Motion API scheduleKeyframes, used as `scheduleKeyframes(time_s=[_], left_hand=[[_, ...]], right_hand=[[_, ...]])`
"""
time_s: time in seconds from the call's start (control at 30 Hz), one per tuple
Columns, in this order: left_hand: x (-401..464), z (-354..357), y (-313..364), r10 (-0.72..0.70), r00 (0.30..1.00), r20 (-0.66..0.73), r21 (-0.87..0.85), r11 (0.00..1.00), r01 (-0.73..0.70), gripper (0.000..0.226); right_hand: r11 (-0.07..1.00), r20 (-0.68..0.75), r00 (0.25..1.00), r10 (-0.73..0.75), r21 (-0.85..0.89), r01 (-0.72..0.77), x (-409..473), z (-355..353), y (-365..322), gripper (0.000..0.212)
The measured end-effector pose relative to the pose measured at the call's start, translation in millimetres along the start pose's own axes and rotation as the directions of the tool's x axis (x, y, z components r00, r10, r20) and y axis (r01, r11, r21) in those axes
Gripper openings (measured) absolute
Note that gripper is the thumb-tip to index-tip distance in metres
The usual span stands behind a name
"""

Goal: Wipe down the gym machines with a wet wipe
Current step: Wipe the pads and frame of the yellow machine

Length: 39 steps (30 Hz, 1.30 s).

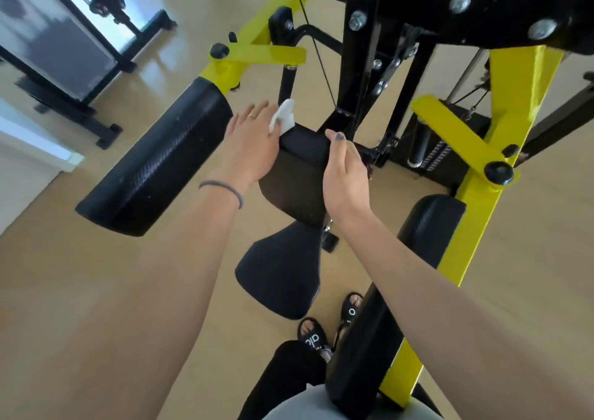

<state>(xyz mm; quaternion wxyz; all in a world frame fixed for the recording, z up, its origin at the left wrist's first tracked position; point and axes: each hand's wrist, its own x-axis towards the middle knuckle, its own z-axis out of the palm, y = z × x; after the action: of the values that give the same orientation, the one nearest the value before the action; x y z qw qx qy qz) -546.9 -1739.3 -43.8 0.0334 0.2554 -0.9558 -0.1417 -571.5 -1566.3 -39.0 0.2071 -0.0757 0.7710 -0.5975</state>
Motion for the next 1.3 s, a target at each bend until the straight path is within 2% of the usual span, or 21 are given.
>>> scheduleKeyframes(time_s=[0.07, 0.13, 0.23, 0.3, 0.37, 0.43, 0.5, 0.53, 0.6, 0.67, 0.77, 0.8, 0.87, 0.93, 1.0, 1.07, 1.1, 1.17, 1.23, 1.27, 1.3], left_hand=[[-1, 0, 10, 0.057, 0.998, 0.021, -0.003, 0.998, -0.057, 0.042], [-17, 7, 27, 0.221, 0.974, 0.058, 0.080, 0.971, -0.225, 0.047], [-27, 11, 28, 0.392, 0.920, -0.004, 0.090, 0.916, -0.391, 0.048], [-15, 7, 8, 0.317, 0.947, -0.052, 0.082, 0.946, -0.313, 0.046], [-1, 0, -13, 0.114, 0.993, -0.026, -0.056, 0.992, -0.116, 0.042], [3, -6, -17, -0.071, 0.994, 0.082, -0.319, 0.943, 0.094, 0.040], [3, -4, -15, -0.112, 0.986, 0.123, -0.434, 0.888, 0.155, 0.040], [0, -3, -16, -0.069, 0.993, 0.094, -0.406, 0.908, 0.101, 0.039], [-5, 0, -20, 0.150, 0.988, -0.020, -0.190, 0.970, -0.151, 0.038], [-12, 8, -22, 0.429, 0.901, -0.063, 0.030, 0.903, -0.428, 0.045], [-11, 15, -21, 0.632, 0.773, -0.056, 0.056, 0.775, -0.629, 0.051], [-6, 15, -24, 0.619, 0.783, -0.059, 0.020, 0.785, -0.619, 0.051], [8, 8, -34, 0.487, 0.872, -0.048, -0.075, 0.869, -0.489, 0.045], [21, -8, -41, 0.213, 0.973, 0.085, -0.294, 0.939, -0.180, 0.038], [23, -18, -41, -0.021, 0.947, 0.320, -0.485, 0.855, 0.183, 0.042], [15, -18, -38, -0.087, 0.926, 0.368, -0.553, 0.780, 0.293, 0.042], [8, -19, -34, -0.052, 0.947, 0.316, -0.573, 0.786, 0.234, 0.040], [1, -10, -32, 0.211, 0.976, 0.060, -0.445, 0.881, -0.163, 0.041], [-5, 10, -30, 0.548, 0.834, -0.064, -0.095, 0.829, -0.552, 0.047], [-4, 15, -29, 0.630, 0.773, -0.075, -0.005, 0.775, -0.632, 0.049], [-2, 16, -28, 0.648, 0.758, -0.080, 0.009, 0.761, -0.649, 0.051]], right_hand=[[1.000, -0.015, 1.000, 0.012, 0.013, -0.012, 1, 3, 0, 0.050], [1.000, -0.025, 1.000, 0.018, 0.024, -0.017, 3, 4, 2, 0.046], [0.995, -0.054, 0.997, 0.061, 0.077, -0.057, 7, 6, 5, 0.045], [0.993, -0.056, 0.995, 0.088, 0.080, -0.083, 8, 9, 7, 0.054], [0.993, -0.097, 0.991, 0.088, 0.083, -0.080, 7, 15, 9, 0.057], [0.995, -0.188, 0.980, 0.067, 0.079, -0.053, 5, 25, 7, 0.053], [0.999, -0.287, 0.957, 0.040, 0.047, -0.027, 5, 37, 5, 0.048], [0.999, -0.329, 0.944, 0.032, 0.032, -0.023, 5, 44, 3, 0.045], [1.000, -0.407, 0.913, 0.019, 0.006, -0.018, 6, 56, 0, 0.039], [0.999, -0.470, 0.883, -0.001, -0.032, -0.016, 9, 63, 1, 0.036], [0.999, -0.523, 0.852, 0.003, -0.025, -0.019, 14, 68, 4, 0.036], [1.000, -0.534, 0.845, 0.005, -0.022, -0.020, 14, 68, 4, 0.037], [0.999, -0.540, 0.841, 0.025, -0.012, -0.037, 14, 69, 3, 0.038], [0.998, -0.545, 0.837, 0.053, 0.010, -0.057, 14, 71, 1, 0.035], [0.998, -0.552, 0.833, 0.050, -0.005, -0.064, 14, 73, 0, 0.033], [0.997, -0.565, 0.824, 0.040, -0.032, -0.070, 15, 74, 1, 0.033], [0.996, -0.569, 0.822, 0.037, -0.042, -0.074, 15, 75, 1, 0.032], [0.995, -0.582, 0.812, 0.033, -0.057, -0.081, 17, 76, 2, 0.031], [0.996, -0.592, 0.806, 0.022, -0.054, -0.067, 16, 77, 2, 0.033], [0.998, -0.587, 0.809, 0.019, -0.042, -0.054, 15, 76, 2, 0.035], [0.999, -0.575, 0.818, 0.021, -0.026, -0.043, 13, 74, 3, 0.036]])
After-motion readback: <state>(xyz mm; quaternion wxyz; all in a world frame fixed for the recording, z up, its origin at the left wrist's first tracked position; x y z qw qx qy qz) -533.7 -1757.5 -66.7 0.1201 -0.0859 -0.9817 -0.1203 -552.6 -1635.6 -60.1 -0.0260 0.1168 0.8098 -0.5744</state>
